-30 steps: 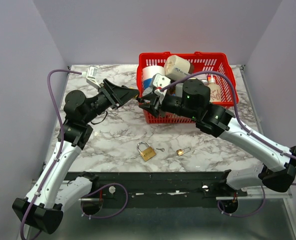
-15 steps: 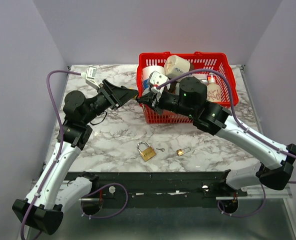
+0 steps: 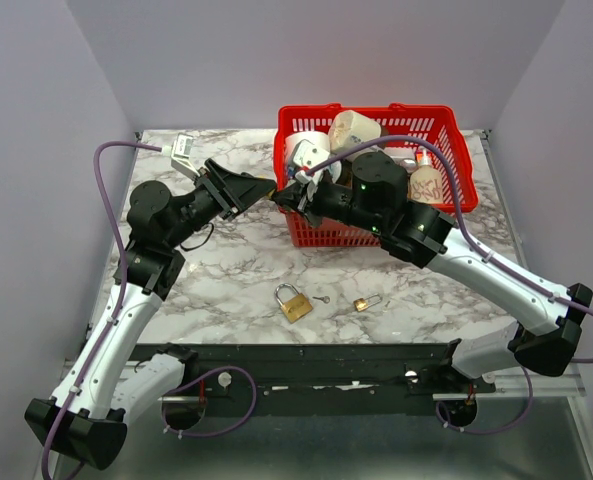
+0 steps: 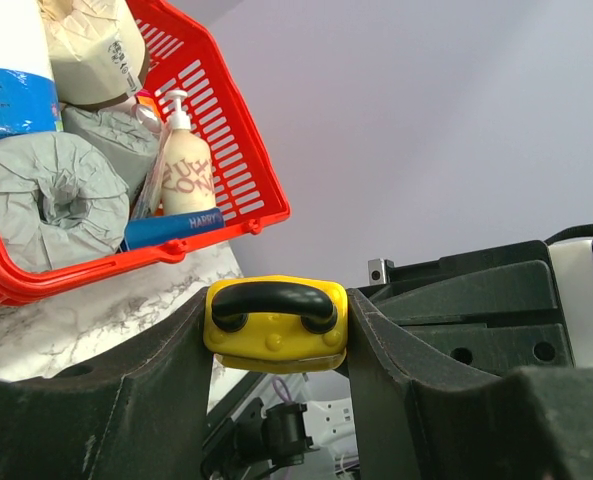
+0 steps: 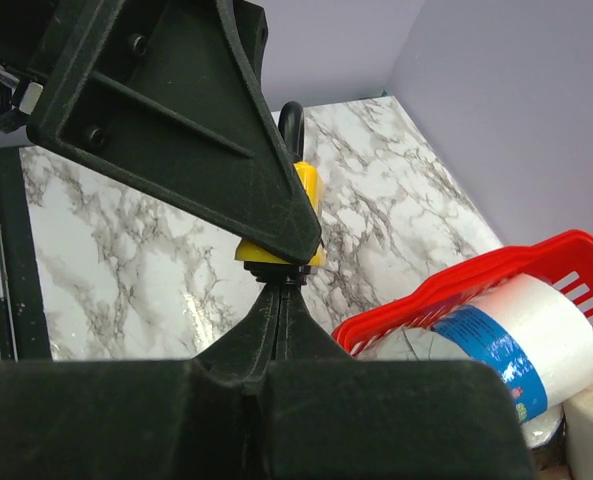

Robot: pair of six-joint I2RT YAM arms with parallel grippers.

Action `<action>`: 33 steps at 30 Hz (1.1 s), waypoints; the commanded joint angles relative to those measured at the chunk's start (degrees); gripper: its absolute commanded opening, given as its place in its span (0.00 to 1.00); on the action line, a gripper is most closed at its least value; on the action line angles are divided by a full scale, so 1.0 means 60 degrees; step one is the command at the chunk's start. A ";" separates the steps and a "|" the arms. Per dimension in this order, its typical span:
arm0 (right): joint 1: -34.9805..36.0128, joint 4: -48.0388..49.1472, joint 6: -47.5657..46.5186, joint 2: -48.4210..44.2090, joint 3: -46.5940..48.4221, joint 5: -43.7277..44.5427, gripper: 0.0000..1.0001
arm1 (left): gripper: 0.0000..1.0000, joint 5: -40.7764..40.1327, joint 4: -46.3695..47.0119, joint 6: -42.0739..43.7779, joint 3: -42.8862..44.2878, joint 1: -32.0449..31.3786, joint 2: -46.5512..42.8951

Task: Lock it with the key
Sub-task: Lock the lock, then place the key at the center of the board.

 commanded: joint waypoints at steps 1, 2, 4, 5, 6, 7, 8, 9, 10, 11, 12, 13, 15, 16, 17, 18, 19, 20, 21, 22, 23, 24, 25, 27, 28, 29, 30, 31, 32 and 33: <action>0.0003 -0.0330 -0.0056 0.0219 0.0160 0.0398 0.01 | 0.00 0.0076 0.0643 -0.0370 0.0202 -0.0022 -0.0179; 0.0018 -0.0315 -0.0071 0.0204 0.0130 0.0470 0.01 | 0.00 0.0031 0.0658 -0.0370 0.0231 -0.0008 -0.0165; 0.0004 -0.0330 -0.0086 0.0146 0.0028 0.0559 0.01 | 0.00 -0.0129 0.0746 -0.0458 0.0275 0.0007 -0.0136; 0.0018 -0.0330 -0.0100 0.0131 -0.0016 0.0632 0.01 | 0.00 -0.0159 0.0804 -0.0487 0.0304 0.0094 -0.0121; 0.0004 -0.0330 -0.0086 0.0117 -0.0075 0.0632 0.01 | 0.00 -0.0189 0.0834 -0.0516 0.0334 0.0138 -0.0121; 0.0003 -0.0330 -0.0086 0.0058 -0.0148 0.0618 0.01 | 0.00 -0.0232 0.0863 -0.0575 0.0348 0.0226 -0.0107; 0.0003 -0.0330 -0.0086 0.0000 -0.0264 0.0618 0.01 | 0.00 -0.0247 0.0907 -0.0662 0.0392 0.0299 -0.0048; 0.0003 -0.0330 -0.0086 -0.0044 -0.0324 0.0603 0.01 | 0.00 -0.0233 0.0965 -0.0721 0.0421 0.0459 -0.0033; 0.0003 -0.0359 -0.0086 -0.0088 -0.0397 0.0603 0.01 | 0.00 -0.0233 0.0980 -0.0794 0.0451 0.0548 0.0010; 0.0018 -0.0359 -0.0086 -0.0176 -0.0455 0.0617 0.01 | 0.00 -0.0218 0.1024 -0.0882 0.0509 0.0621 0.0054; 0.0018 -0.0373 -0.0086 -0.0206 -0.0572 0.0618 0.01 | 0.00 -0.0204 0.1097 -0.0883 0.0553 0.0724 0.0069; 0.0018 -0.0373 -0.0086 -0.0249 -0.0617 0.0618 0.01 | 0.00 -0.0247 0.1098 -0.0912 0.0583 0.0768 0.0084; 0.0003 -0.0417 -0.0071 -0.0352 -0.0748 0.0618 0.01 | 0.00 -0.0335 0.1083 -0.0956 0.0641 0.0827 0.0099; 0.0003 -0.0417 -0.0071 -0.0381 -0.0792 0.0632 0.01 | 0.00 -0.0364 0.1112 -0.0956 0.0641 0.0871 0.0084; 0.0003 -0.0403 -0.0071 -0.0396 -0.0822 0.0661 0.01 | 0.00 -0.0394 0.1112 -0.0927 0.0641 0.0900 0.0099; 0.0018 -0.0417 -0.0042 -0.0469 -0.0866 0.0676 0.01 | 0.00 -0.0423 0.1112 -0.0927 0.0627 0.0929 0.0128; 0.0004 -0.0417 -0.0027 -0.0484 -0.0895 0.0691 0.01 | 0.00 -0.0452 0.1098 -0.0927 0.0627 0.0973 0.0114; 0.0003 -0.0417 0.0016 -0.0513 -0.0910 0.0705 0.01 | 0.00 -0.0481 0.1054 -0.0898 0.0583 0.0988 0.0113; 0.0003 -0.0417 0.0031 -0.0543 -0.0925 0.0706 0.01 | 0.00 -0.0525 0.0967 -0.0869 0.0554 0.1003 0.0113; 0.0003 -0.0417 0.0061 -0.0586 -0.0939 0.0677 0.01 | 0.00 -0.0584 0.0908 -0.0752 0.0525 0.1018 0.0099; 0.0018 -0.0417 0.0119 -0.0616 -0.0939 0.0589 0.01 | 0.00 -0.0642 0.0806 -0.0708 0.0495 0.1119 0.0055; 0.0018 -0.0417 0.0163 -0.0631 -0.0939 0.0487 0.01 | 0.00 -0.0672 0.0645 -0.0693 0.0451 0.1207 0.0026; 0.0004 -0.0417 0.0192 -0.0674 -0.0939 0.0384 0.01 | 0.00 -0.0614 0.0615 -0.0649 0.0437 0.1324 0.0025; 0.0018 -0.0490 0.0237 -0.0631 -0.0969 -0.0084 0.01 | 0.00 -0.0613 0.0411 -0.0561 0.0436 0.1763 0.0025; 0.0004 -0.0505 0.0266 -0.0602 -0.0998 -0.0216 0.01 | 0.00 -0.0614 0.0380 -0.0590 0.0436 0.1968 0.0040; 0.0018 -0.0534 0.0251 -0.0500 -0.1114 -0.0638 0.01 | 0.00 -0.0556 0.0336 -0.0662 0.0465 0.2158 0.0113; 0.0018 -0.0564 0.0251 -0.0470 -0.1202 -0.0860 0.01 | 0.00 -0.0555 0.0235 -0.0736 0.0480 0.2581 0.0171; 0.0033 -0.0564 0.0251 -0.0412 -0.1290 -0.1094 0.01 | 0.00 -0.0512 0.0219 -0.0838 0.0495 0.2803 0.0230; 0.0120 -0.0578 0.0150 -0.0193 -0.1378 -0.1575 0.01 | 0.00 -0.0352 0.0219 -0.0926 0.0524 0.3008 0.0361; 0.0237 -0.0767 0.0062 -0.0046 -0.1379 -0.1681 0.01 | 0.00 -0.0321 0.0117 -0.0956 0.0553 0.3430 0.0435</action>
